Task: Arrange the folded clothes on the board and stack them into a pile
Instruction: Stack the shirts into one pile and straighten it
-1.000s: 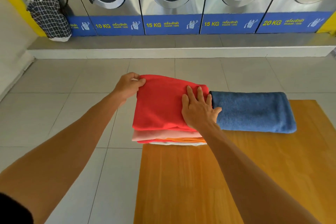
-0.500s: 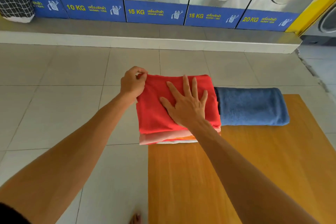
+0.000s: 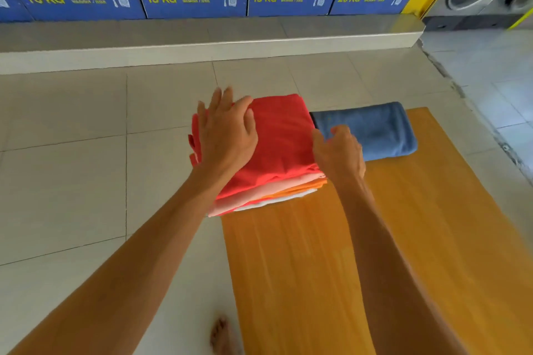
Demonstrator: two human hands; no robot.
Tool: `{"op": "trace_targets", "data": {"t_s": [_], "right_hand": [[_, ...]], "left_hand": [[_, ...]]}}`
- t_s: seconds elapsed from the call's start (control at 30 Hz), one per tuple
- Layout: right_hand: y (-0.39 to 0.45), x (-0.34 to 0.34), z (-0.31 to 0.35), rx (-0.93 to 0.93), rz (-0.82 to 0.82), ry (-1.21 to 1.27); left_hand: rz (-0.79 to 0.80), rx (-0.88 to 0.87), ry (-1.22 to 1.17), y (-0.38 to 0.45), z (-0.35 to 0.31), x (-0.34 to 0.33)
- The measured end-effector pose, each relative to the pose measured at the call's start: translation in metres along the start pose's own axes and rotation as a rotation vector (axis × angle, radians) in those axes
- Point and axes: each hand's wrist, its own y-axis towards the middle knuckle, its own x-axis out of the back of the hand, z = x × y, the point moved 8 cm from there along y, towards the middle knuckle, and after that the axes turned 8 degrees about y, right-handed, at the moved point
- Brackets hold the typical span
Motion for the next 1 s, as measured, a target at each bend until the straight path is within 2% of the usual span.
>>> {"op": "trace_targets", "data": {"t_s": [0.1, 0.13, 0.2, 0.3, 0.4, 0.47, 0.57, 0.67, 0.73, 0.8, 0.87, 0.9, 1.0], "right_hand": [[-0.036, -0.006, -0.018, 0.153, 0.146, 0.105], [-0.044, -0.010, -0.022, 0.208, 0.173, 0.112], [-0.044, -0.013, -0.030, 0.261, 0.158, 0.138], [-0.031, -0.009, -0.033, 0.254, 0.036, 0.259], [-0.026, -0.016, -0.024, 0.326, -0.057, 0.074], [-0.019, -0.014, -0.026, 0.284, -0.095, 0.014], [-0.011, -0.001, -0.034, 0.155, -0.122, 0.205], [-0.015, -0.005, -0.045, 0.036, -0.080, 0.309], [-0.014, -0.008, -0.047, 0.016, -0.020, 0.215], [-0.004, -0.004, -0.040, 0.012, 0.111, 0.096], [0.004, 0.002, -0.023, 0.042, 0.275, -0.048], [0.006, 0.009, -0.008, 0.084, 0.277, -0.090], [0.001, 0.022, 0.059, 0.391, 0.035, -0.001]], "left_hand": [[0.351, -0.015, 0.038, -0.014, -0.023, -0.053], [0.397, -0.014, 0.071, -0.016, -0.023, -0.065], [0.395, -0.025, 0.115, -0.017, -0.018, -0.075], [0.415, -0.043, 0.133, -0.015, -0.015, -0.075], [0.473, -0.042, 0.123, -0.013, -0.015, -0.076], [0.494, -0.047, 0.114, -0.012, -0.010, -0.076], [0.497, -0.062, 0.098, -0.010, 0.002, -0.076], [0.495, -0.087, 0.090, -0.010, 0.004, -0.076], [0.496, -0.104, 0.097, -0.011, 0.002, -0.075], [0.505, -0.110, 0.119, -0.012, 0.001, -0.076], [0.520, -0.102, 0.150, -0.013, -0.001, -0.076], [0.513, -0.106, 0.171, -0.012, -0.003, -0.076], [0.376, -0.159, 0.217, -0.014, -0.021, -0.065]]}}
